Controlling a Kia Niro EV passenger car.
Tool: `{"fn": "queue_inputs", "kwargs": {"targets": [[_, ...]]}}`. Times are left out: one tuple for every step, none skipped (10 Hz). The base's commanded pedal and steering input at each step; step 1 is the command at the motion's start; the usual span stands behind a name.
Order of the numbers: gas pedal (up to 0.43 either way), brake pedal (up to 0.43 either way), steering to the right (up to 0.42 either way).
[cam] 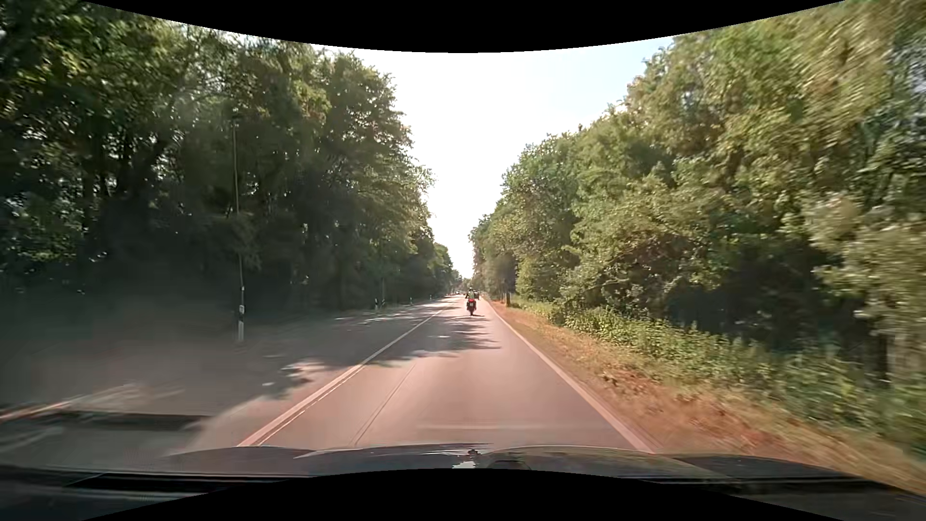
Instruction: Follow the waypoints while adhering to traffic rules and regulations
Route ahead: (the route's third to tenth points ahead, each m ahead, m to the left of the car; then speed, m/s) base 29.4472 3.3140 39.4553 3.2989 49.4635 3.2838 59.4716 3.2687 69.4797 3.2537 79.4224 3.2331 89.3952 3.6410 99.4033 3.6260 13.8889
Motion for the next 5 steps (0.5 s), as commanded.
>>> {"fn": "queue_inputs", "kwargs": {"targets": [[0.157, 0.000, -0.004], [0.169, 0.000, -0.002], [0.169, 0.000, -0.002], [0.169, 0.000, -0.002], [0.169, 0.000, -0.003]]}}
